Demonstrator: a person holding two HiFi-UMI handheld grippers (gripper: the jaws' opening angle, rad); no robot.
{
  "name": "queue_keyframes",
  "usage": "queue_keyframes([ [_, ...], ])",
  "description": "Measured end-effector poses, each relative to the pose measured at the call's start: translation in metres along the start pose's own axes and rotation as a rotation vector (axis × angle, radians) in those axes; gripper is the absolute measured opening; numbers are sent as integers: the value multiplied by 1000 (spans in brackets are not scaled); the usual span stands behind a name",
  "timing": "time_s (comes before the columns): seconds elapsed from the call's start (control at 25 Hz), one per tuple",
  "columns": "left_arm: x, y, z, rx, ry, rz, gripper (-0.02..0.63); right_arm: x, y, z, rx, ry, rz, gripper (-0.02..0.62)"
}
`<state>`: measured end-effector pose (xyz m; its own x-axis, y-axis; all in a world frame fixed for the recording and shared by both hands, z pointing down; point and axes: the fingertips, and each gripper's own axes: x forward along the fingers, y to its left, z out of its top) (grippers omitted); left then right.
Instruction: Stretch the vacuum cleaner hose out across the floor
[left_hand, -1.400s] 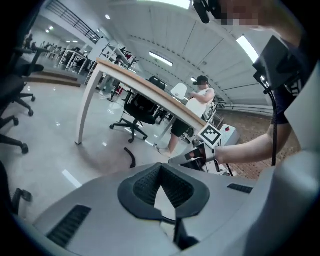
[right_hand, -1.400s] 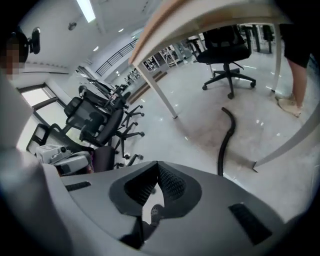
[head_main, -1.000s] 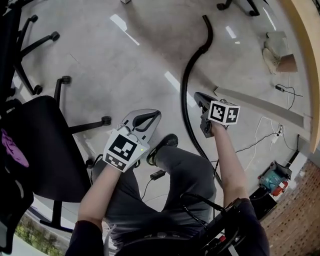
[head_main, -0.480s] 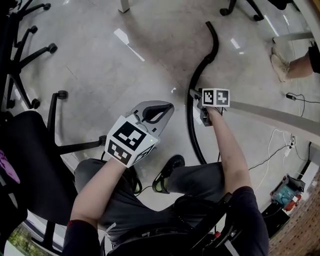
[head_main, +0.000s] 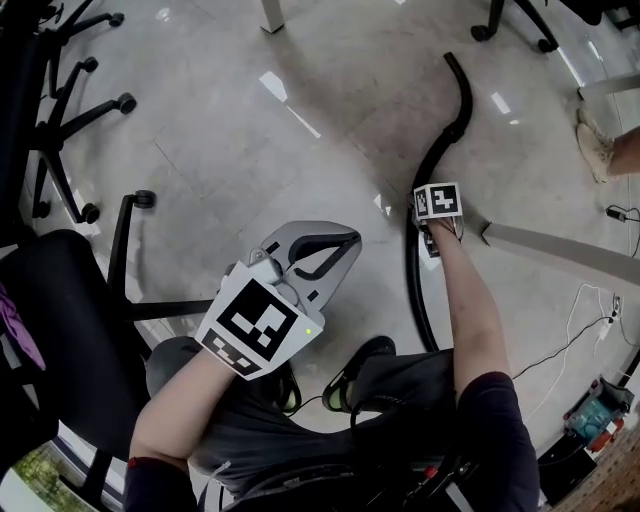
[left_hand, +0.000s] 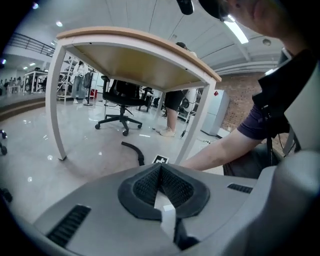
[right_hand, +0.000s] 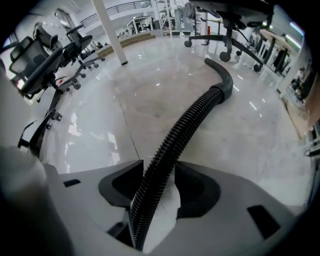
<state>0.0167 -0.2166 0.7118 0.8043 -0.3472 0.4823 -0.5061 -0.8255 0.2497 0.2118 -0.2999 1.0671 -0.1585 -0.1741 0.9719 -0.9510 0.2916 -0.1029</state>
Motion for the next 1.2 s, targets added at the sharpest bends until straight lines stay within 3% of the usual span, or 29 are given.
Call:
queue_keyframes([
  [0.12, -11, 3, -12, -52, 16, -3, 6, 5, 0, -3, -36, 14, -38, 184],
  [0.28, -21, 0, 9, -112, -65, -39, 6, 9, 4, 3, -56, 29, -39, 187],
  [0.52, -18, -8, 7, -56, -54, -68, 6, 13, 48, 7, -185, -3, 59, 187],
  [0.8, -19, -10, 9, -57, -62, -88, 6, 19, 100, 10, -349, -2, 150, 187],
  [1.2, -17, -1, -5, -74, -31, -51, 6, 25, 182, 3, -559, 0, 301, 187],
])
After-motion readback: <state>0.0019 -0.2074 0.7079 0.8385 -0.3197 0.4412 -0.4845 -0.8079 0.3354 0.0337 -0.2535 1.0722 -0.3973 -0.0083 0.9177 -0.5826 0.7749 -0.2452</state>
